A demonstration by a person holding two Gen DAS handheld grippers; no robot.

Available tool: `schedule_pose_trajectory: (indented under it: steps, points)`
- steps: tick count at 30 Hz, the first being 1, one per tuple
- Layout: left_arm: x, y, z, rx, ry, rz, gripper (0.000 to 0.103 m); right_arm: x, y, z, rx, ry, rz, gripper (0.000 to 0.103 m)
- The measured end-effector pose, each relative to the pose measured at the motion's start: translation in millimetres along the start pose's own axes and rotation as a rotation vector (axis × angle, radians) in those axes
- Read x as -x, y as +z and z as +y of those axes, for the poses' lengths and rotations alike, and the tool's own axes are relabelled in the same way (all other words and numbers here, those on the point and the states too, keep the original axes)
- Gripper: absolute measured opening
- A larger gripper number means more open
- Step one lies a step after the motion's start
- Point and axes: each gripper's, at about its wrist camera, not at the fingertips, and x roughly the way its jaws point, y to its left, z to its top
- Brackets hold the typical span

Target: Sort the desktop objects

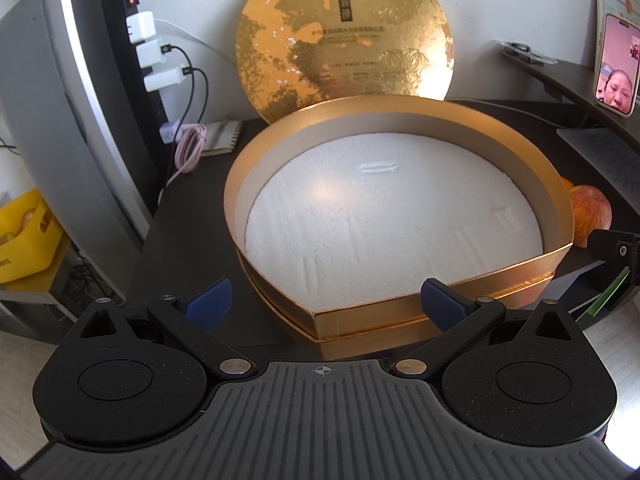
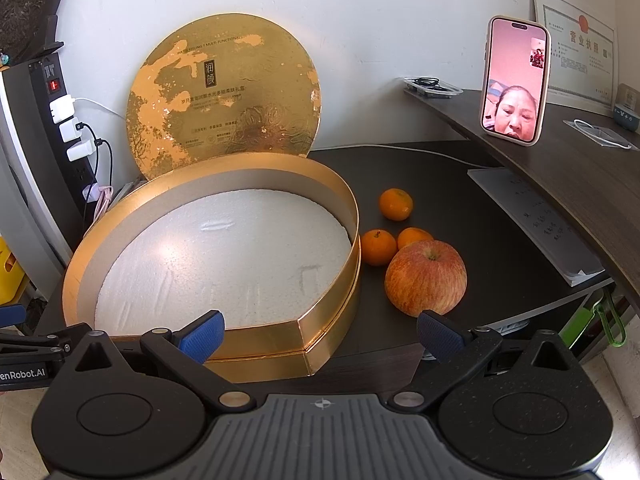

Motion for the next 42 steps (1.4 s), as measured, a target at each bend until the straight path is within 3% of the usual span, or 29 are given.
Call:
schedule_pose_trajectory:
  steps: [10, 25, 31, 36, 42]
  points:
    - [-4, 2, -1, -0.006, -0.031, 0.016, 0.103, -5, 0, -11, -0.039, -0.015, 0.002, 0.103]
    - [-10, 15, -44, -0.108, -0.130, -0.025, 0.103, -20, -5, -75, -0.163, -0.055, -0.068, 0.103]
    - [-13, 17, -58, -0.132, -0.151, -0.056, 0.103, -31, -6, -93, -0.201, -0.008, -0.101, 0.103]
    - [-21, 24, -67, -0.131, -0.193, -0.012, 0.103, -38, -5, -94, -0.161, 0.029, -0.102, 0.103]
    - [-29, 30, -72, -0.110, -0.207, 0.022, 0.099, -49, -3, -98, -0.132, -0.019, -0.084, 0.101]
